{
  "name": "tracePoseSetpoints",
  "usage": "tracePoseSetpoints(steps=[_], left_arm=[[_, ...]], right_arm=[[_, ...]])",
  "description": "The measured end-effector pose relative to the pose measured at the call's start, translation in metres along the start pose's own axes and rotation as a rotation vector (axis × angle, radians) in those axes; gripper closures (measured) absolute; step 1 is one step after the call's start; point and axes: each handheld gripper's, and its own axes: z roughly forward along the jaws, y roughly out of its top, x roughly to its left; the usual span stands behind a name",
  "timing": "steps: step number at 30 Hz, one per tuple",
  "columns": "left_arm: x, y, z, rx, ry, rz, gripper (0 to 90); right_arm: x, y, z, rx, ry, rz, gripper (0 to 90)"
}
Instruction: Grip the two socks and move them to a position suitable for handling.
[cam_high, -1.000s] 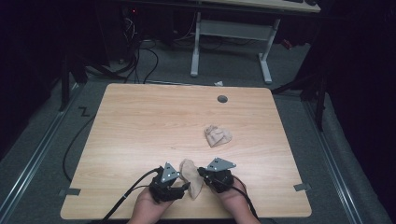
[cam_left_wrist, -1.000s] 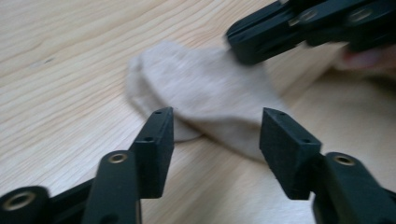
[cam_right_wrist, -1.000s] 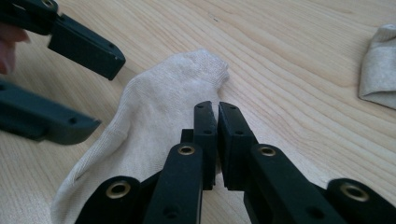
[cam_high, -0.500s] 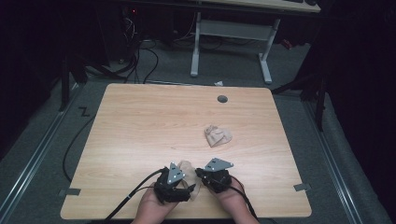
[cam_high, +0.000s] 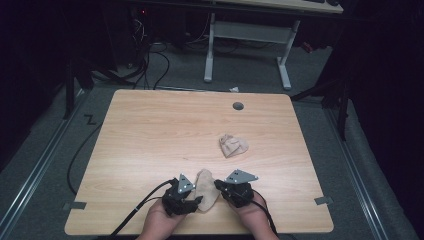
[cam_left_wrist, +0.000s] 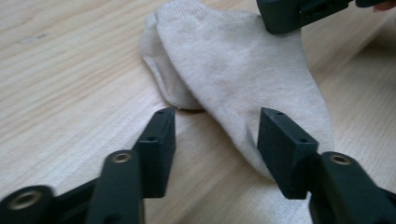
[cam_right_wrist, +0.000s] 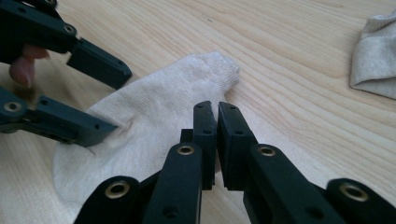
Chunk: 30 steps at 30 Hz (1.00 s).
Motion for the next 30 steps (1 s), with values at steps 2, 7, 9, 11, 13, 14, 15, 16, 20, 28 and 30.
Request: tracePoseSetpoints(steps=[2,7,9,11,13,14,15,16,20,28,30], left_arm=[[0.000,0.000,0.000,-0.001,-0.008,0.008,65.4],[0.000,0.000,-0.004,-0.025,0.016,0.039,87.6],[0.001,0.003,-0.009,-0.053,0.025,0.049,87.8],[0.001,0.004,-0.010,-0.063,0.030,0.058,87.9],[0.001,0.006,-0.014,-0.083,0.029,0.068,87.9],[-0.002,0.008,-0.017,-0.090,0.034,0.090,88.0],[-0.002,0.008,-0.017,-0.090,0.034,0.090,88.0],[-0.003,0.009,-0.018,-0.092,0.031,0.097,88.0],[-0.012,0.005,-0.015,-0.065,0.001,0.139,87.9],[-0.020,0.001,-0.006,-0.016,-0.017,0.183,87.9],[-0.019,0.000,-0.006,-0.015,-0.016,0.181,87.9]], right_arm=[[0.003,-0.001,-0.001,0.001,0.004,-0.011,86.1],[0.005,0.001,-0.001,-0.002,0.003,-0.027,86.0],[0.002,0.001,-0.002,-0.009,-0.002,-0.019,85.8],[0.000,0.001,-0.003,-0.014,-0.011,-0.016,85.7],[-0.003,0.002,-0.007,-0.029,-0.030,-0.005,85.2],[-0.007,0.002,-0.010,-0.040,-0.041,0.005,84.1],[-0.007,0.002,-0.010,-0.040,-0.041,0.005,84.1],[-0.009,0.002,-0.010,-0.045,-0.047,0.007,83.4],[-0.014,0.007,-0.010,-0.061,-0.060,0.025,80.9],[-0.018,0.032,0.034,0.035,-0.005,-0.011,77.8],[-0.018,0.031,0.038,0.055,0.004,-0.017,76.7]])
